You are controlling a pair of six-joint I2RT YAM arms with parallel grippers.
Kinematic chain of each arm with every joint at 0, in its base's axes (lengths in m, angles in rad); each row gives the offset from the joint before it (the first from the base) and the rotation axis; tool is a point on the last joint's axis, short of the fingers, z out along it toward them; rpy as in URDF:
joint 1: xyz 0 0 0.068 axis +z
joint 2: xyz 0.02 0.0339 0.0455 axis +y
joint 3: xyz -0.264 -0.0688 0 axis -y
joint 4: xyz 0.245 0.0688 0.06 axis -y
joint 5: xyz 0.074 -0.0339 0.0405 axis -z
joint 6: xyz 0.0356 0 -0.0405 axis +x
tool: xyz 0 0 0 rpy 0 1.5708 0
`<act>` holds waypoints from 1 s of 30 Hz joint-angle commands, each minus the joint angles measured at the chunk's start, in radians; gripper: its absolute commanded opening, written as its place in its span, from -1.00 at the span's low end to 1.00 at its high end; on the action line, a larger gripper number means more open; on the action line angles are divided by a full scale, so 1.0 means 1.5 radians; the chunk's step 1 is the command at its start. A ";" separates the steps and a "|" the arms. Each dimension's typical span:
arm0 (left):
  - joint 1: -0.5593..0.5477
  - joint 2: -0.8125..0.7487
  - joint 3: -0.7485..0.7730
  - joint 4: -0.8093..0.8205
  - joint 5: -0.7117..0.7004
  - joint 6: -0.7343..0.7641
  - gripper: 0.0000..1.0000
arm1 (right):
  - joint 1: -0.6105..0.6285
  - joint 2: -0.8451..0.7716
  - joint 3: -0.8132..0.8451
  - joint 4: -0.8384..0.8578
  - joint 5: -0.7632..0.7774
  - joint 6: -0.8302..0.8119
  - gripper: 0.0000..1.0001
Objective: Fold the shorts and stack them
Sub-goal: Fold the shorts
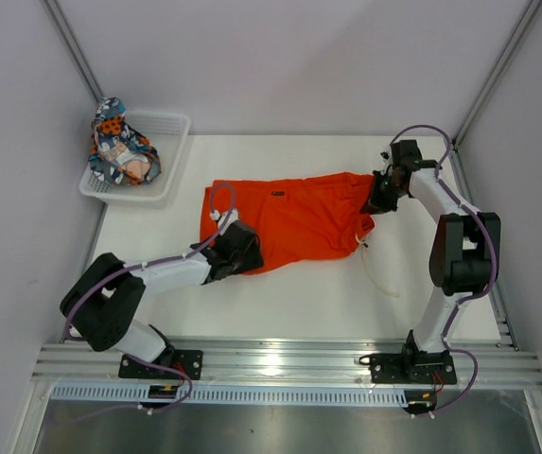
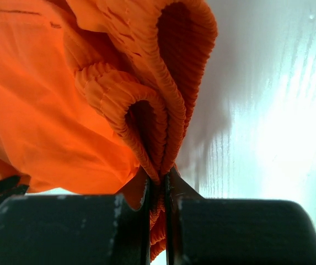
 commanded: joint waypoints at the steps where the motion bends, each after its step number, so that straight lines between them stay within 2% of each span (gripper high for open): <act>1: 0.016 -0.001 0.064 -0.059 -0.050 0.012 0.27 | 0.014 -0.009 0.050 -0.018 -0.010 -0.021 -1.00; 4: 0.028 0.009 0.171 -0.083 -0.045 0.050 0.29 | 0.025 -0.005 0.066 -0.038 -0.006 -0.024 -1.00; 9: 0.031 0.028 0.283 -0.001 0.042 0.100 0.29 | 0.033 -0.001 0.086 -0.054 -0.009 -0.027 -1.00; 11: 0.031 0.080 0.322 -0.008 0.065 0.108 0.28 | 0.036 0.006 0.100 -0.066 -0.004 -0.029 -1.00; 12: 0.031 0.101 0.382 -0.011 0.081 0.127 0.27 | 0.038 0.012 0.118 -0.080 -0.002 -0.031 -1.00; 17: 0.039 0.228 0.476 -0.001 0.137 0.146 0.20 | 0.047 0.016 0.167 -0.111 -0.003 -0.035 -1.00; 20: 0.048 0.277 0.511 0.007 0.157 0.148 0.18 | 0.051 0.016 0.195 -0.126 -0.019 -0.030 -1.00; 25: 0.064 0.344 0.515 0.038 0.179 0.122 0.12 | 0.057 0.024 0.248 -0.153 -0.018 -0.027 -1.00; 28: 0.081 0.373 0.513 0.074 0.200 0.097 -0.15 | 0.061 0.025 0.257 -0.157 -0.019 -0.025 -1.00; 30: 0.095 0.386 0.520 0.095 0.208 0.080 -0.21 | 0.062 0.027 0.260 -0.158 -0.018 -0.024 -1.00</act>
